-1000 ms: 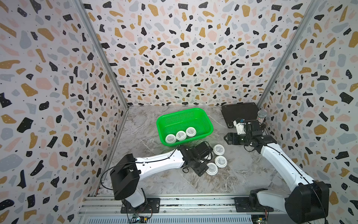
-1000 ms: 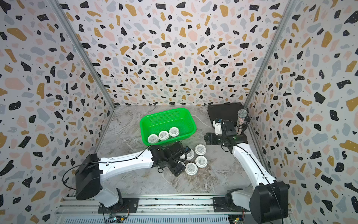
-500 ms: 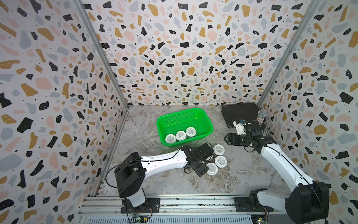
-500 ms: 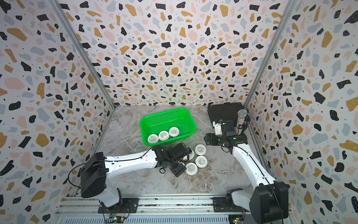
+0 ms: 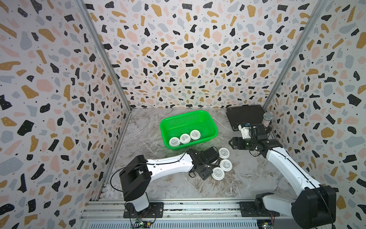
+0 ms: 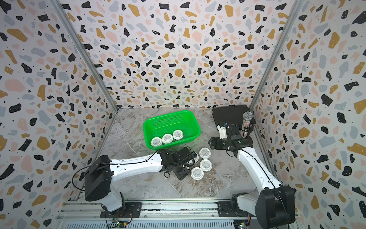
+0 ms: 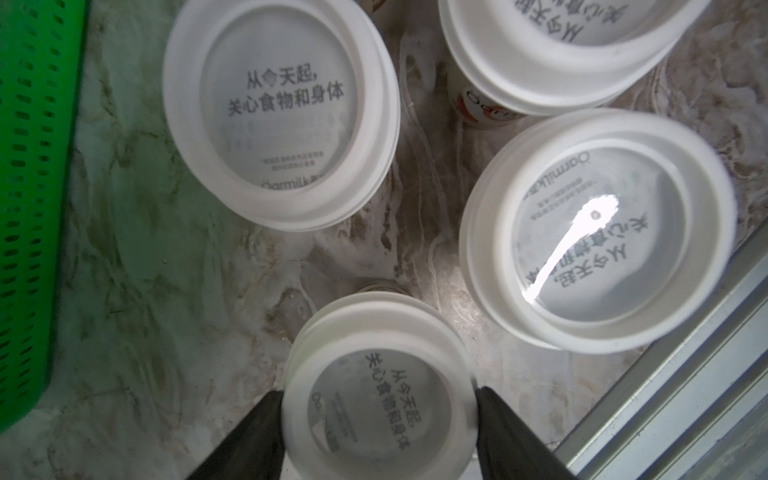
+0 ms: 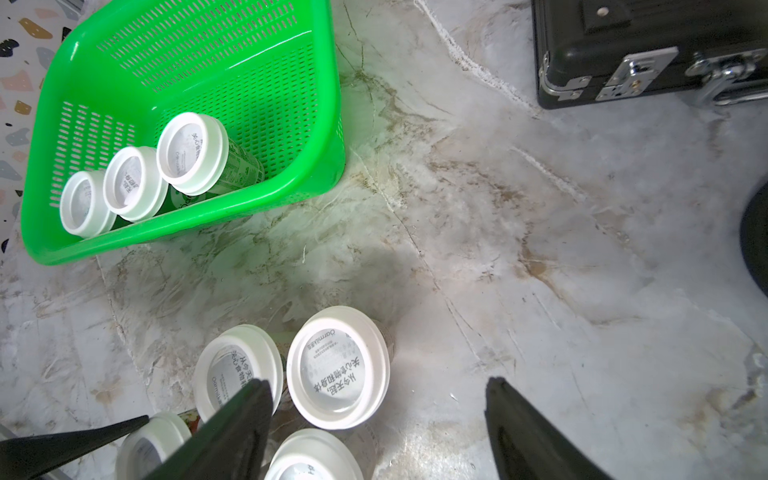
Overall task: Put the yogurt in the basket
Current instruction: Pick up the yogurt from the center of the board.
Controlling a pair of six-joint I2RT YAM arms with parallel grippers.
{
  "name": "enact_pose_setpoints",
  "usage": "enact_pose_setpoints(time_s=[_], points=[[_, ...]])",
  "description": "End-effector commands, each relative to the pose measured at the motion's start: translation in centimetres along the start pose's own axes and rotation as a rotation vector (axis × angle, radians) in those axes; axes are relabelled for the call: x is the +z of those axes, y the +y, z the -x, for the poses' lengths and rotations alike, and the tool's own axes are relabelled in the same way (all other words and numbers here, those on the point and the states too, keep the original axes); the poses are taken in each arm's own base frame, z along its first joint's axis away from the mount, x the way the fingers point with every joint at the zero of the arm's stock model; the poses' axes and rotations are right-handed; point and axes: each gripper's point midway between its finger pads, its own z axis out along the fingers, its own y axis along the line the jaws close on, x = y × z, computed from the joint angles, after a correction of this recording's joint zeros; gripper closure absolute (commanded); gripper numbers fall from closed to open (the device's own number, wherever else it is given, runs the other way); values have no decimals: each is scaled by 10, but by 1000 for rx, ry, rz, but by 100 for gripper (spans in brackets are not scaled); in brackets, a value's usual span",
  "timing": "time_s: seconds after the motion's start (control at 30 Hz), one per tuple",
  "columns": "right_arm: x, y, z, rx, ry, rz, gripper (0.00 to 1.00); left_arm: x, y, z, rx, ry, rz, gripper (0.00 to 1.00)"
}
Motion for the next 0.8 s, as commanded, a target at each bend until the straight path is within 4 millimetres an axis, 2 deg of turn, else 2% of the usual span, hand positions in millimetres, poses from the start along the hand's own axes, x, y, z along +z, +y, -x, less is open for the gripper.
enact_pose_setpoints(time_s=[0.0,0.23,0.5,0.63,0.77], points=[[-6,3,4,-9,-25,12,15,-16,3,10,10,-49,18,30],[-8,4,5,-10,-32,15,15,-33,8,16,4,-105,34,30],[-12,4,6,-12,-44,13,15,-82,29,48,-57,-262,76,26],[-12,4,4,-8,-44,13,15,-109,48,74,-115,-354,92,26],[-15,5,5,-11,-59,13,15,-134,84,102,-234,-459,114,25]])
